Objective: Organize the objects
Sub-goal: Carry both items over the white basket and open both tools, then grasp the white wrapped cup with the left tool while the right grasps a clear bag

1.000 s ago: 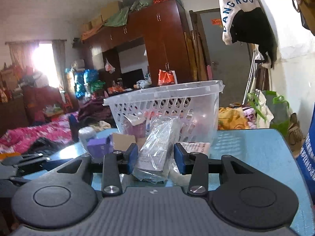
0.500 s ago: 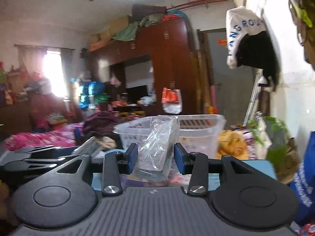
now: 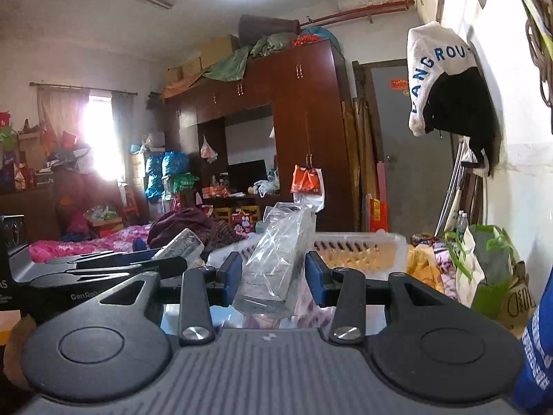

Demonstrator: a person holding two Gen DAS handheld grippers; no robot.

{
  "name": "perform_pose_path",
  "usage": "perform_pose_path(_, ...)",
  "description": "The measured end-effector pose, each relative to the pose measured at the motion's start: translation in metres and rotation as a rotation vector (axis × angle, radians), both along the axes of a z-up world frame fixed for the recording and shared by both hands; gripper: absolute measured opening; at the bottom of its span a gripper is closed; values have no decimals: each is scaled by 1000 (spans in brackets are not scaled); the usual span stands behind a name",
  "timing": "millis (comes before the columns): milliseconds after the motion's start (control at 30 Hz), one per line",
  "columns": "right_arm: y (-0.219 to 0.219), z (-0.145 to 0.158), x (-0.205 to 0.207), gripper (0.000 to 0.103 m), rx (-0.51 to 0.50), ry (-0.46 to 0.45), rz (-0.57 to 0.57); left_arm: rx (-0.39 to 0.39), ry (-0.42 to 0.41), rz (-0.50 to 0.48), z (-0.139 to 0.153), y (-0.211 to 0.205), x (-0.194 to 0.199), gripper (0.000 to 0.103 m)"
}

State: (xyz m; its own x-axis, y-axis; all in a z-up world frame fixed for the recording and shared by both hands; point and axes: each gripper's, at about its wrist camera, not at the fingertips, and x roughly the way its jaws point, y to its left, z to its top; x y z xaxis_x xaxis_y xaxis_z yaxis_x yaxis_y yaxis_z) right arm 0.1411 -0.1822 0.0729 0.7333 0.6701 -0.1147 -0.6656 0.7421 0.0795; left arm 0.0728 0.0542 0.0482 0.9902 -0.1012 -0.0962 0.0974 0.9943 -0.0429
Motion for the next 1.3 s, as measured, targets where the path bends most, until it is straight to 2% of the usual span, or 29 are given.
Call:
perform_pose_path(167,31,9,50,44,-97,11,-55,16,44,25,28,2,50,50)
perform_pose_path(267,40,5,82,44,-116,47,-93,-2,107,40,38,10,86,50)
perform_pose_path(400,51,-6,112,44,-167,97,-139,13,211,76,33,15,131,50)
perform_pose_path(500,51,-11,117,44,-167,96,-140,26,229,82,28,14,148,50)
perform_pose_path(567,51,-11,115,49,-167,60,-158,41,225,109,25,14,156,60)
perform_pose_path(600,51,-11,113,57,-176,53,-160,51,235,126,25,13,159,79)
perform_pose_path(633,50,-12,109,77,-181,49,-161,63,247,150,22,12,162,88)
perform_pose_path(667,48,-11,102,92,-178,35,-162,72,253,172,21,11,162,88)
perform_pose_path(767,32,-10,73,103,-150,0,-165,69,231,168,19,16,145,88)
perform_pose_path(900,0,-36,46,103,-77,98,-126,51,188,96,11,19,88,88)
perform_pose_path(967,-11,-57,38,103,-98,164,-116,72,177,64,-1,21,59,89)
perform_pose_path(1033,-16,-75,33,103,-152,226,-141,79,182,79,-18,28,35,91)
perform_pose_path(1200,-20,-95,35,102,-200,313,-130,-12,234,136,-44,66,18,91)
perform_pose_path(1300,-18,-98,43,88,-206,382,-114,-38,265,142,-49,79,24,91)
